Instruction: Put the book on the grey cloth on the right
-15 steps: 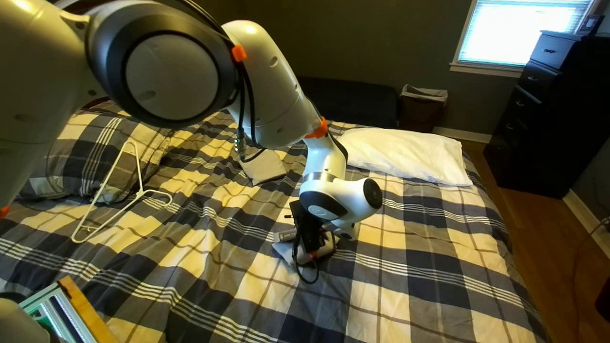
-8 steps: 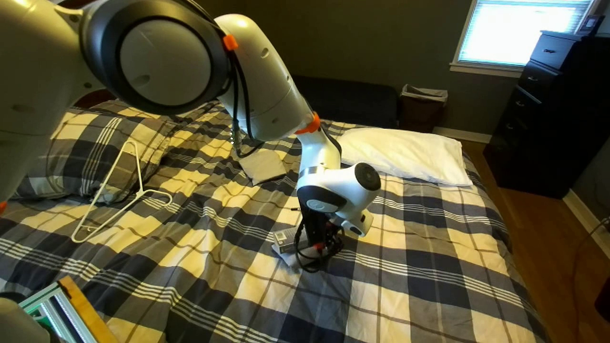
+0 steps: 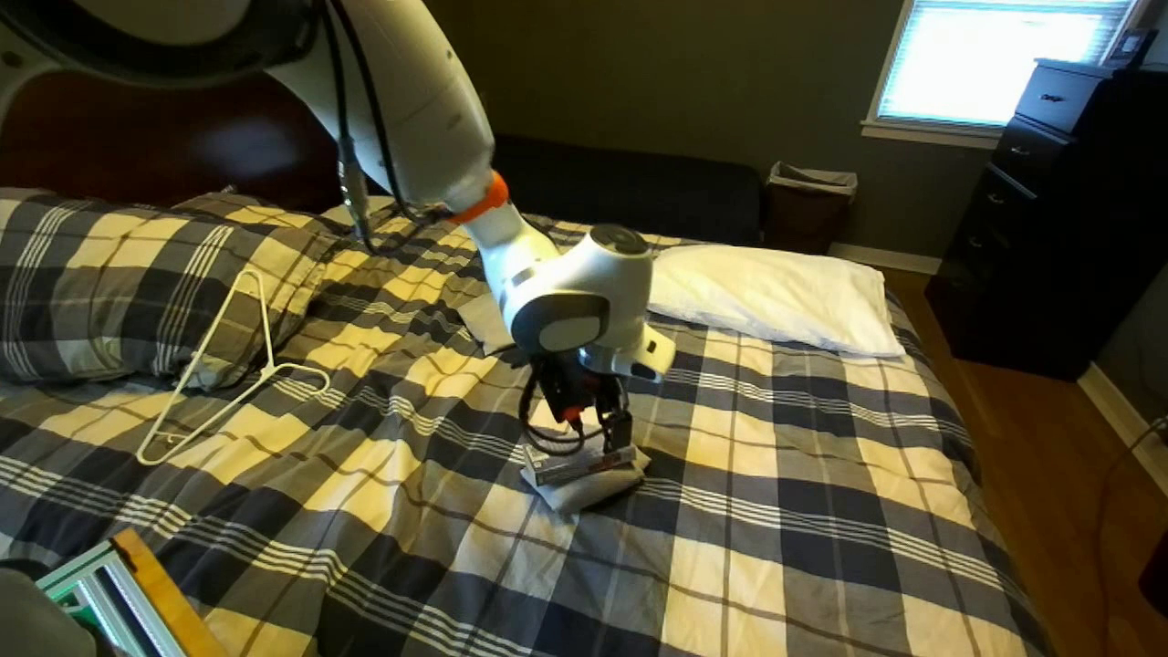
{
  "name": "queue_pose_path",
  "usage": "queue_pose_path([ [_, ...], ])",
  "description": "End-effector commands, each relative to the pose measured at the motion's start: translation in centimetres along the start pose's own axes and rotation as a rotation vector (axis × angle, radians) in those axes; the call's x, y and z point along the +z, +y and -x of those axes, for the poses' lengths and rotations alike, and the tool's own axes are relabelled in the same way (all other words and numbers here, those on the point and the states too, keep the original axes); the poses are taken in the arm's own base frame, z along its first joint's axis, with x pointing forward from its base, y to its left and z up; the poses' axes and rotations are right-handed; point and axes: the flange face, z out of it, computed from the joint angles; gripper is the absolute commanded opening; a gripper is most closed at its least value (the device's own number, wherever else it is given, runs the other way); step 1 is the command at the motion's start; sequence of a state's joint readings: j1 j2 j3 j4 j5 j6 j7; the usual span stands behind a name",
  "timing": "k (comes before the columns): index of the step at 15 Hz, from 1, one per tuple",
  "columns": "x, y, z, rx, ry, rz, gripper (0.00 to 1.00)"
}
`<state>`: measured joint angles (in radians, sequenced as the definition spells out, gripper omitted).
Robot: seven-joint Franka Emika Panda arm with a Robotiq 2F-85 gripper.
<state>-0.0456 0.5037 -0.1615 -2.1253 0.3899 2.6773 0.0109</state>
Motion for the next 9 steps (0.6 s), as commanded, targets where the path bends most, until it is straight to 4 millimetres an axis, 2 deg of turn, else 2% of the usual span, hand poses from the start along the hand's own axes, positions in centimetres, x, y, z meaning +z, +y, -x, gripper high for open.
queue_pose_path([
  [1, -4.4, -0.7, 5.3, 0.005, 0.033, 0.154, 1.00],
  [2, -5.0, -1.1, 5.3, 0.002, 0.050, 0.207, 1.00],
  [4, -5.3, -3.0, 4.9, -0.008, 0.093, 0.327, 1.00],
  [7, -3.6, -6.6, 4.9, -0.032, 0.116, 0.390, 1.00],
  [9, -1.8, -8.7, 5.6, -0.041, 0.100, 0.349, 1.00],
])
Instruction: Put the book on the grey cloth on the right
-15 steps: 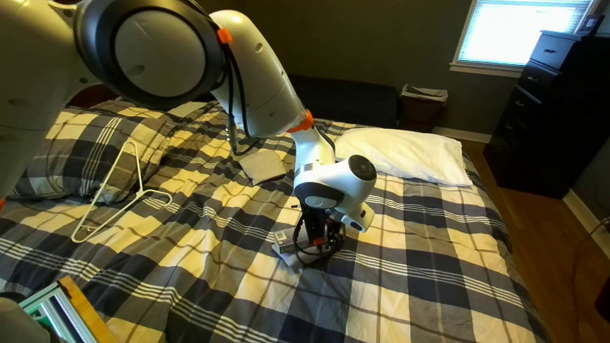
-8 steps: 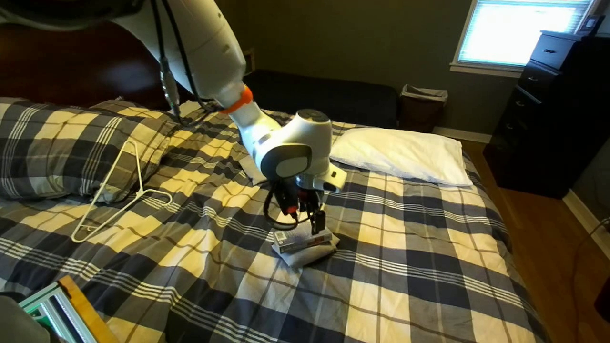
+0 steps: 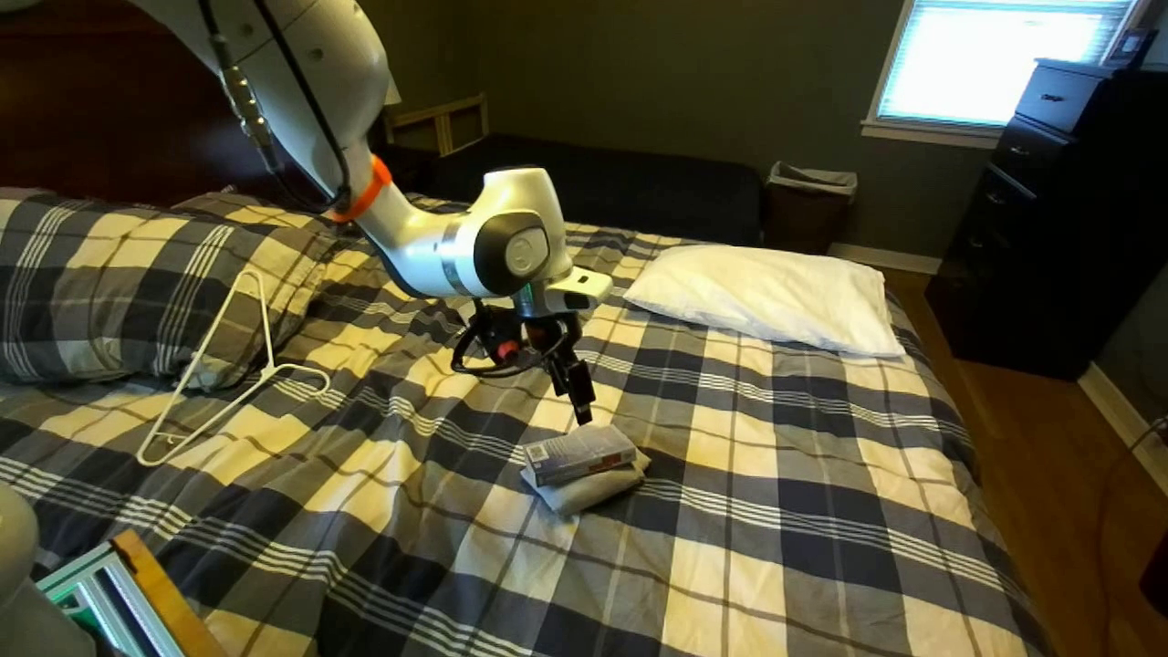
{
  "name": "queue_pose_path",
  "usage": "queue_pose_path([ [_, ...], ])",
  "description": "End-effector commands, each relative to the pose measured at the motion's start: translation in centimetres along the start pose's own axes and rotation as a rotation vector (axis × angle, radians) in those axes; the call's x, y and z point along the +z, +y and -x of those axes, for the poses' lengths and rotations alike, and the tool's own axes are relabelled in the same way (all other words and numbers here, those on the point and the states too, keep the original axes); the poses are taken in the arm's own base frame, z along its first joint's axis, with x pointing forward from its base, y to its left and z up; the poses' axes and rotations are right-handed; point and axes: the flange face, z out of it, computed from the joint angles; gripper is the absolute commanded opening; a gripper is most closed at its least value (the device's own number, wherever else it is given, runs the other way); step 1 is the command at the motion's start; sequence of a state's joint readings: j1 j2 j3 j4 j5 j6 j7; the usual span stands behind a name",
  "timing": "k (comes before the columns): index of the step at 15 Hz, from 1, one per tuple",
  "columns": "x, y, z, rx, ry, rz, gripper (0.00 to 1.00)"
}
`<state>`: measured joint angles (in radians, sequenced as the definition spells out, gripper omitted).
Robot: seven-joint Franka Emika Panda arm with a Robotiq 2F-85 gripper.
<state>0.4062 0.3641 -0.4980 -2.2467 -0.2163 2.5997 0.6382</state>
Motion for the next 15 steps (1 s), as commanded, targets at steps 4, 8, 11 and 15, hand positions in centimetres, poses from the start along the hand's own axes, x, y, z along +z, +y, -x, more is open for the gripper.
queue_pose_path([
  [4, 4.0, -5.3, 0.6, 0.039, -0.077, -0.012, 1.00],
  [8, 6.8, -6.2, -0.3, 0.077, -0.092, -0.061, 1.00],
  [11, 8.3, -6.6, -1.2, 0.098, -0.123, -0.105, 1.00],
  [15, 9.7, -7.1, -2.2, 0.102, -0.151, -0.151, 1.00],
])
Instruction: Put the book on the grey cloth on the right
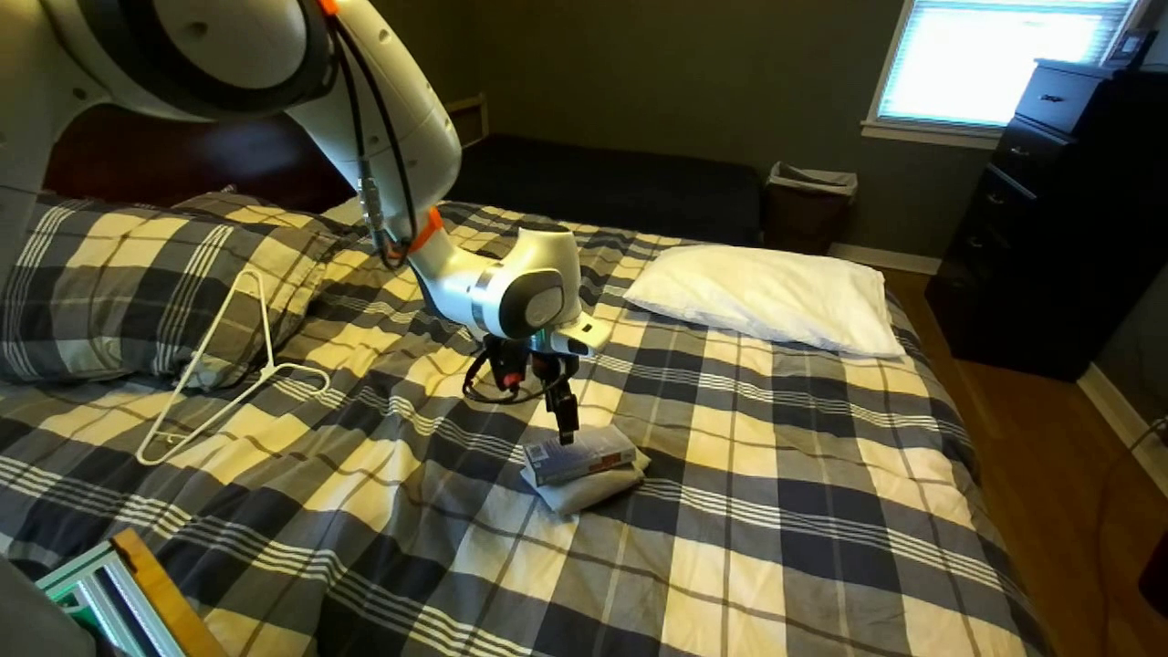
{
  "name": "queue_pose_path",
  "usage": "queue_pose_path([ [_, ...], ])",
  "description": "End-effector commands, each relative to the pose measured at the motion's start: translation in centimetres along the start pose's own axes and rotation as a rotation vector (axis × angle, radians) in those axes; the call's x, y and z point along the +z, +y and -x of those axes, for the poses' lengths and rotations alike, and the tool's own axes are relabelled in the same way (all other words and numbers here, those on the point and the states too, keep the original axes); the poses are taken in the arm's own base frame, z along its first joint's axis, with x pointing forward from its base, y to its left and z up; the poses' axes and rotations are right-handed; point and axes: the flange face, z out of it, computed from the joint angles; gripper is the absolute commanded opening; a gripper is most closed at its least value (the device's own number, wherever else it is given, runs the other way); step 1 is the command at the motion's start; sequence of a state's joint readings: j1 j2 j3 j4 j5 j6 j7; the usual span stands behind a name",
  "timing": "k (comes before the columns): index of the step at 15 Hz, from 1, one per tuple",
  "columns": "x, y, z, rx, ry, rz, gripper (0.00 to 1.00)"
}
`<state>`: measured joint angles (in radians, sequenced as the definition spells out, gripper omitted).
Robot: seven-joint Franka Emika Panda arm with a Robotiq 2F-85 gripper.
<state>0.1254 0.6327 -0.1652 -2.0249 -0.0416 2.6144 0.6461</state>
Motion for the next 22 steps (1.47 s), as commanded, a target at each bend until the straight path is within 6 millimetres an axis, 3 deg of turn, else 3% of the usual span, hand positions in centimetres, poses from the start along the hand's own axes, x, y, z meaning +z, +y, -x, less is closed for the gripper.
queue_pose_path([
  [1, 1.6, -0.5, -1.3, 0.008, -0.019, -0.044, 1.00],
  [6, 3.3, -0.3, -2.7, 0.036, -0.019, -0.050, 1.00],
  [16, 8.7, 2.3, -5.7, 0.115, -0.012, 0.008, 1.00],
  [20, 8.2, 1.5, -5.8, 0.098, -0.001, -0.054, 1.00],
  [22, 6.5, 0.9, -5.3, 0.075, 0.002, -0.085, 1.00],
])
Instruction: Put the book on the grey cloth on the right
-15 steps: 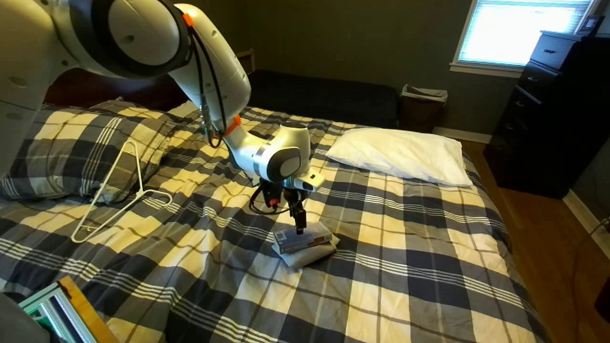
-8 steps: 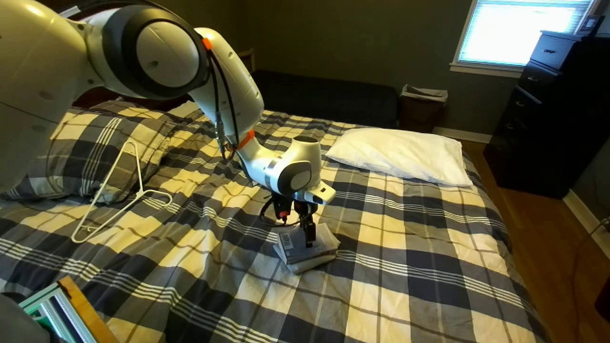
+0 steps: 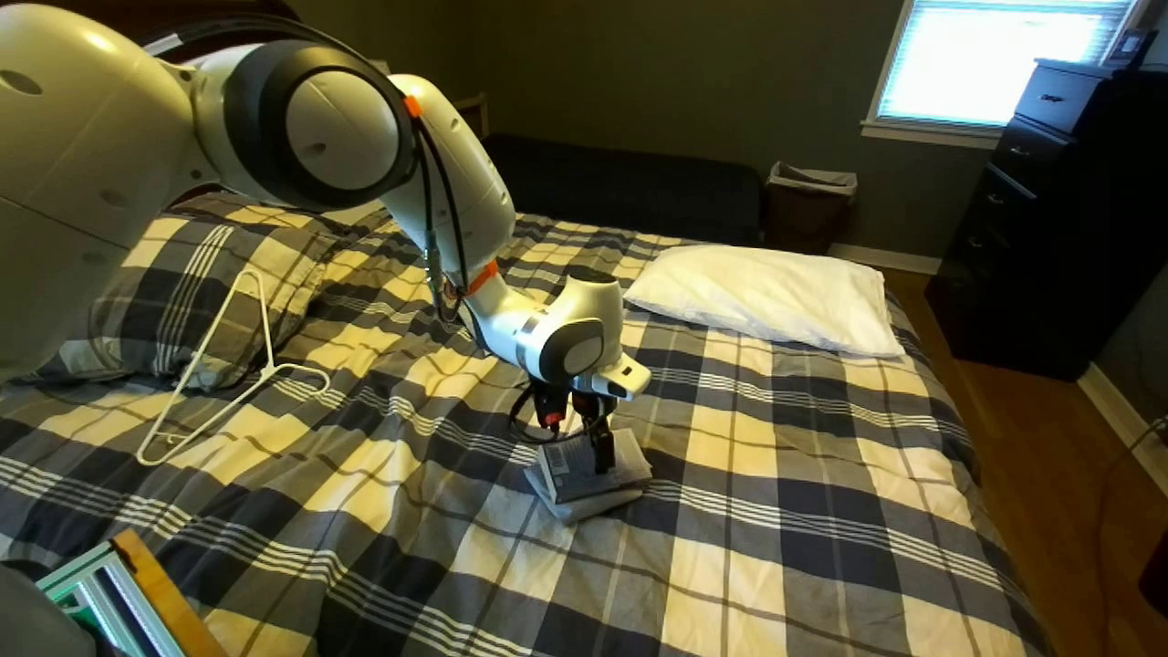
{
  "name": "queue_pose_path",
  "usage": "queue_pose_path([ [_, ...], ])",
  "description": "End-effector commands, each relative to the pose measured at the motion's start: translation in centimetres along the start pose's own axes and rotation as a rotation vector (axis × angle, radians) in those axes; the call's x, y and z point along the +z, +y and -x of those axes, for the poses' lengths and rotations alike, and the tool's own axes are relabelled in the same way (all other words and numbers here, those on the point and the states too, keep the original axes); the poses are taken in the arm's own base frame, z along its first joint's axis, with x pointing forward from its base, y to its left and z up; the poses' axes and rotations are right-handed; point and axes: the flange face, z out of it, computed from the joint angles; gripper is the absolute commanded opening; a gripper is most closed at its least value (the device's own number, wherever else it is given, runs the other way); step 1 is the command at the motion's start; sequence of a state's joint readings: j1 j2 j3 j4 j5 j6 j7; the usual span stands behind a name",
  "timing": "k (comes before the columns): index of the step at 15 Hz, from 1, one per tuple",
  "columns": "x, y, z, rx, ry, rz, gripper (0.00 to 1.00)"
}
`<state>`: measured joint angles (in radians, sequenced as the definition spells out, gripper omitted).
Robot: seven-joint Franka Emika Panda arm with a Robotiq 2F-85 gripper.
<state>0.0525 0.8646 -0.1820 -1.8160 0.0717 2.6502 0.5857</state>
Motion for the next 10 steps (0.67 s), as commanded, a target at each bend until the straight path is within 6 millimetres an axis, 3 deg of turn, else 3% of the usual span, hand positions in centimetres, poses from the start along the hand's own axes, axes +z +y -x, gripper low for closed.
queue_pose_path([
  [1, -1.9, -1.2, 1.0, -0.061, -0.014, -0.078, 1.00],
  [9, -15.1, 2.0, 7.8, -0.446, 0.086, -0.117, 1.00],
  [10, -12.2, 0.1, 5.0, -0.354, 0.066, -0.097, 1.00],
])
